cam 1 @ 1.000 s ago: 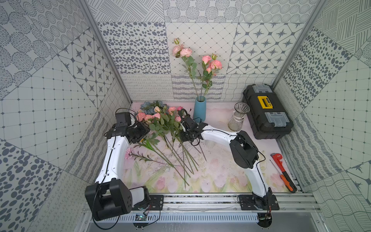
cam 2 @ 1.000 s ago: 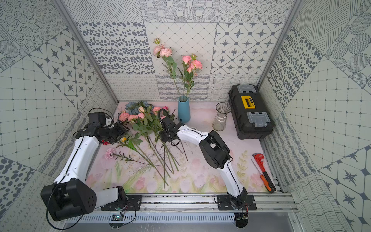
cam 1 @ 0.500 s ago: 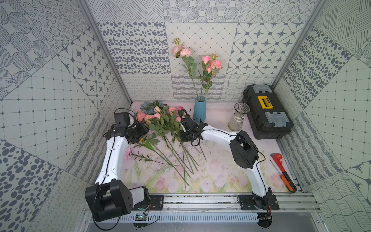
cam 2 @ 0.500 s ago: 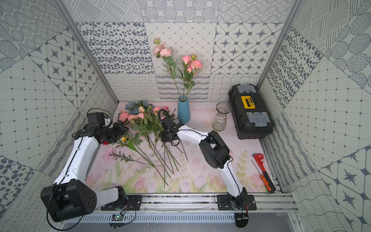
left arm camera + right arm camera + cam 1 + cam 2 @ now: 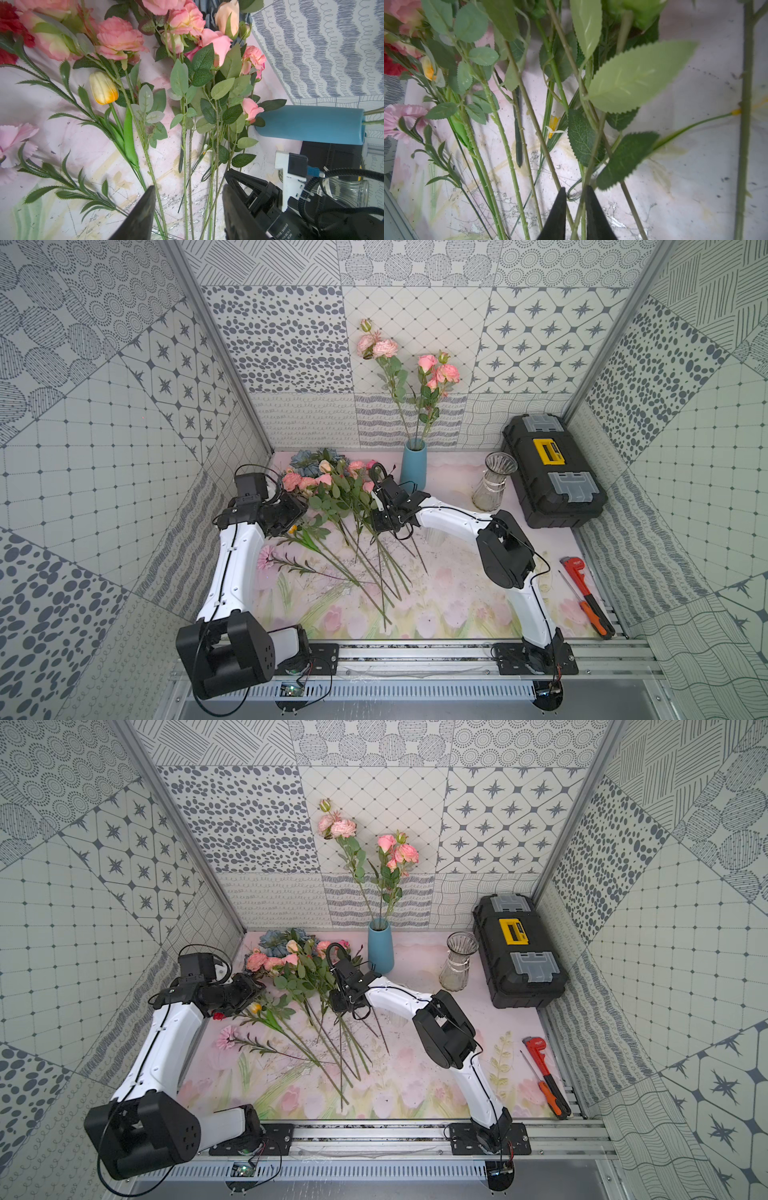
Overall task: Place the pink flowers into the vase
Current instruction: Pick up the flower at the center of the board.
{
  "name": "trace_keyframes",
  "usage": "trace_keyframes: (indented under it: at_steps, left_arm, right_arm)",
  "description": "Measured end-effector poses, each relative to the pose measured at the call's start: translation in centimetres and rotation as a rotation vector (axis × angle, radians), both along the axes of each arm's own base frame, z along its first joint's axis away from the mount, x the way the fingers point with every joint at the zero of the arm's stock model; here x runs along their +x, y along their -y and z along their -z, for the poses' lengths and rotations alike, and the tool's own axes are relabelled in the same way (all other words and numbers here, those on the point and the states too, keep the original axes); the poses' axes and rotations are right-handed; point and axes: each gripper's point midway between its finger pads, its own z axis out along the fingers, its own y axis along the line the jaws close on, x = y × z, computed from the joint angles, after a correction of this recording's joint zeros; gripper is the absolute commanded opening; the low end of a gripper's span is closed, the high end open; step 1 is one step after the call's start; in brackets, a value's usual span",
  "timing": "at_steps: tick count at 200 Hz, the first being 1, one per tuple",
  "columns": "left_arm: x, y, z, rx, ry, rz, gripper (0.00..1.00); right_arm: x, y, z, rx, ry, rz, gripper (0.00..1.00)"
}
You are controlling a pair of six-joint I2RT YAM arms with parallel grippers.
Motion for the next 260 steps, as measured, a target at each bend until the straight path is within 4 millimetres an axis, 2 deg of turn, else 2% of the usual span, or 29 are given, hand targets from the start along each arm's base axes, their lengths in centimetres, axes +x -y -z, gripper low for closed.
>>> trace_keyframes:
  at_steps: [48, 97, 176, 199, 260]
  left_arm:
    - [0.0, -0.1, 0.0, -0.008, 0.001, -0.002, 0.52]
    - [0.0, -0.1, 0.0, -0.018, 0.004, -0.002, 0.52]
    - [0.0, -0.1, -0.1, -0.030, 0.008, 0.000, 0.52]
    - [0.0, 0.0, -0.1, -0.033, 0.008, 0.001, 0.52]
    - [0.0, -0.1, -0.1, -0.034, 0.008, -0.002, 0.52]
  right_arm:
    - [-0.2, 0.1, 1.3, -0.023, -0.024, -0.002, 0.23]
    - [-0.2, 0.2, 1.3, -0.027, -0.028, -0.002, 0.25]
    - [-0.6, 0.7, 2.2, -0.041, -0.046, 0.017, 0.25]
    - [-0.7, 0.8, 2.5, -0.043, -0.050, 0.022, 0.24]
    - [-0.7, 0.7, 2.7, -0.036, -0.056, 0.033, 0.08]
